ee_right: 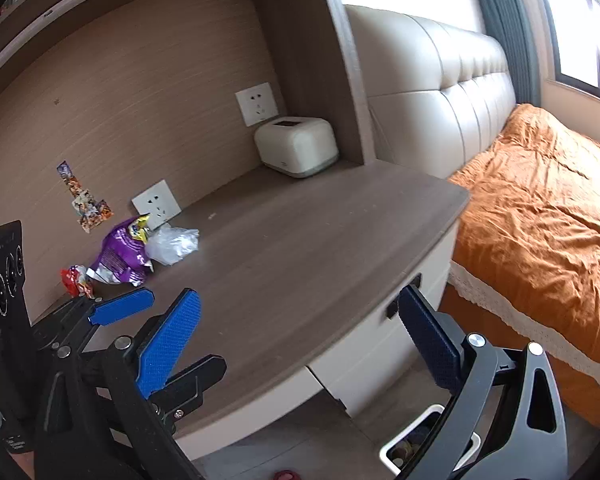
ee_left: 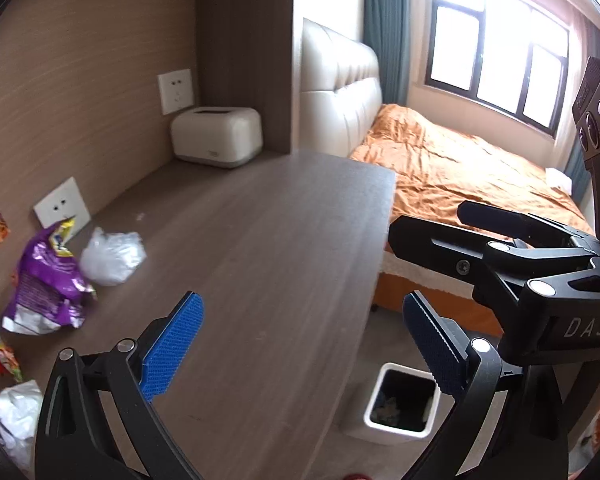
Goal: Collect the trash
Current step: 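Move both open tools back over the desk, then grasp the purple snack bag with the left tool while the right tool grasps the clear plastic bag, then carry the purple bag and clear bag to the white bin and release both, then move both open tools back over the desk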
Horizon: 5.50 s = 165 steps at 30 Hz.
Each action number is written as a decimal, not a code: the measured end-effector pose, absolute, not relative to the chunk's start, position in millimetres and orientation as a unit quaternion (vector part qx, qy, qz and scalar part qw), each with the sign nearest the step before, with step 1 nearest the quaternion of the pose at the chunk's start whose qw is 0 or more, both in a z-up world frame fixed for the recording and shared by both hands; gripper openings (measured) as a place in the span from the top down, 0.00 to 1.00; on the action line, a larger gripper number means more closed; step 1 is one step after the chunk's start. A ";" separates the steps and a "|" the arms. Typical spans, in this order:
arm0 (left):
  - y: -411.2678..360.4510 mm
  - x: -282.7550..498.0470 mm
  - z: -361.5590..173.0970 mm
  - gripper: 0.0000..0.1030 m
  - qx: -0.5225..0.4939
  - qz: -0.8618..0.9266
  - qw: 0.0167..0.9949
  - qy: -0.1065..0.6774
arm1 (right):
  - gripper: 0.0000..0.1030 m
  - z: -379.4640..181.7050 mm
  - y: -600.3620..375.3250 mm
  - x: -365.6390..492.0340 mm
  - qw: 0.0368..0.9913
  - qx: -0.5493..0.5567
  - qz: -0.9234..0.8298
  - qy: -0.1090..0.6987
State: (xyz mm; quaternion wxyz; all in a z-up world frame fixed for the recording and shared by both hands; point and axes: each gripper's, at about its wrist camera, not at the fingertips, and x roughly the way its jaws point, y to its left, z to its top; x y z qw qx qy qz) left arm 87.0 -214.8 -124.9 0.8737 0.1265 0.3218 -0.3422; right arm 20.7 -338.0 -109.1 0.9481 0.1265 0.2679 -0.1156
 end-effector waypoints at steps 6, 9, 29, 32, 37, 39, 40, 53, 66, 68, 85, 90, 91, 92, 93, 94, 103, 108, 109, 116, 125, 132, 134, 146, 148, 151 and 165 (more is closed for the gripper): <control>-165.8 117.5 -108.3 0.05 0.118 -0.288 0.897 0.314 | 0.04 -102.8 -301.1 75.5 0.953 0.112 -0.069 0.271; -144.0 134.7 -105.0 0.05 0.121 -0.264 0.906 0.308 | 0.04 -103.6 -285.5 99.8 0.954 0.105 -0.053 0.277; -77.1 248.5 -151.7 0.05 0.141 -0.188 0.913 0.334 | 0.04 -163.7 -238.4 257.5 0.933 0.087 -0.034 0.348; -76.8 257.8 -160.8 0.05 0.142 -0.196 0.906 0.346 | 0.04 -174.3 -237.1 272.0 0.927 0.079 -0.048 0.365; -84.8 259.2 -174.8 0.23 0.171 -0.205 0.897 0.351 | 0.08 -189.4 -238.0 286.9 0.917 0.090 -0.042 0.386; -86.1 258.6 -175.0 0.26 0.170 -0.212 0.896 0.350 | 0.37 -193.5 -237.4 290.2 0.914 0.087 -0.038 0.395; -86.5 257.0 -174.9 0.30 0.169 -0.212 0.897 0.348 | 0.45 -196.1 -236.3 290.1 0.912 0.082 -0.039 0.399; -105.2 206.4 -141.5 0.45 0.157 -0.234 0.906 0.317 | 0.64 -150.7 -254.9 216.6 0.933 0.097 -0.055 0.341; -168.8 145.7 -116.2 0.48 0.149 -0.292 0.893 0.309 | 0.64 -113.3 -313.3 109.2 0.939 0.116 -0.104 0.305; -183.0 134.2 -114.8 0.48 0.151 -0.305 0.889 0.308 | 0.64 -109.7 -321.5 90.6 0.940 0.118 -0.115 0.300; -317.2 33.5 -158.8 0.49 0.196 -0.441 0.808 0.339 | 0.64 -129.9 -413.6 -75.3 0.898 0.197 -0.254 0.302; -349.9 12.5 -193.1 0.49 0.211 -0.476 0.773 0.362 | 0.64 -154.6 -435.5 -112.6 0.878 0.225 -0.291 0.305; -356.6 7.9 -203.4 0.49 0.214 -0.484 0.765 0.367 | 0.64 -161.6 -439.6 -119.5 0.874 0.232 -0.297 0.306; -362.7 5.4 -211.8 0.49 0.217 -0.490 0.758 0.372 | 0.64 -168.5 -443.3 -124.3 0.869 0.239 -0.303 0.309; -368.2 2.8 -221.4 0.49 0.220 -0.495 0.751 0.377 | 0.64 -177.8 -447.1 -129.2 0.864 0.245 -0.310 0.312; -375.2 -1.0 -233.6 0.49 0.224 -0.501 0.743 0.382 | 0.64 -187.5 -450.7 -133.7 0.859 0.250 -0.317 0.315; -420.9 -19.3 -368.8 0.49 0.254 -0.540 0.681 0.424 | 0.64 -303.9 -486.3 -151.6 0.821 0.292 -0.347 0.347; -429.4 -20.6 -448.7 0.20 0.254 -0.560 0.641 0.459 | 0.26 -387.2 -501.8 -150.1 0.802 0.307 -0.345 0.380; -430.1 -21.6 -466.1 0.05 0.256 -0.559 0.636 0.467 | 0.03 -401.4 -503.3 -150.3 0.798 0.306 -0.348 0.386; -417.0 -28.1 -516.9 0.05 0.279 -0.549 0.629 0.475 | 0.04 -456.8 -503.5 -153.9 0.782 0.294 -0.357 0.418; -409.6 -17.7 -470.1 0.05 0.265 -0.547 0.643 0.465 | 0.04 -411.0 -486.9 -142.7 0.801 0.277 -0.348 0.400; -396.0 -7.0 -387.8 0.05 0.230 -0.539 0.678 0.444 | 0.04 -333.0 -472.2 -134.9 0.826 0.260 -0.340 0.366; -390.5 -4.6 -362.2 0.05 0.220 -0.535 0.689 0.437 | 0.04 -308.3 -466.8 -133.6 0.835 0.253 -0.338 0.352; -330.7 13.1 -208.4 0.05 0.144 -0.480 0.780 0.375 | 0.04 -162.2 -425.4 -107.2 0.901 0.191 -0.285 0.266; -315.6 19.8 -185.3 0.05 0.134 -0.459 0.801 0.360 | 0.04 -146.4 -417.1 -96.5 0.910 0.184 -0.268 0.257; -293.6 30.2 -158.0 0.05 0.120 -0.430 0.826 0.344 | 0.04 -124.4 -402.4 -80.0 0.924 0.172 -0.239 0.243; -173.7 73.2 -89.6 0.05 0.067 -0.288 0.905 0.306 | 0.04 -72.6 -318.4 19.7 0.964 0.112 -0.093 0.223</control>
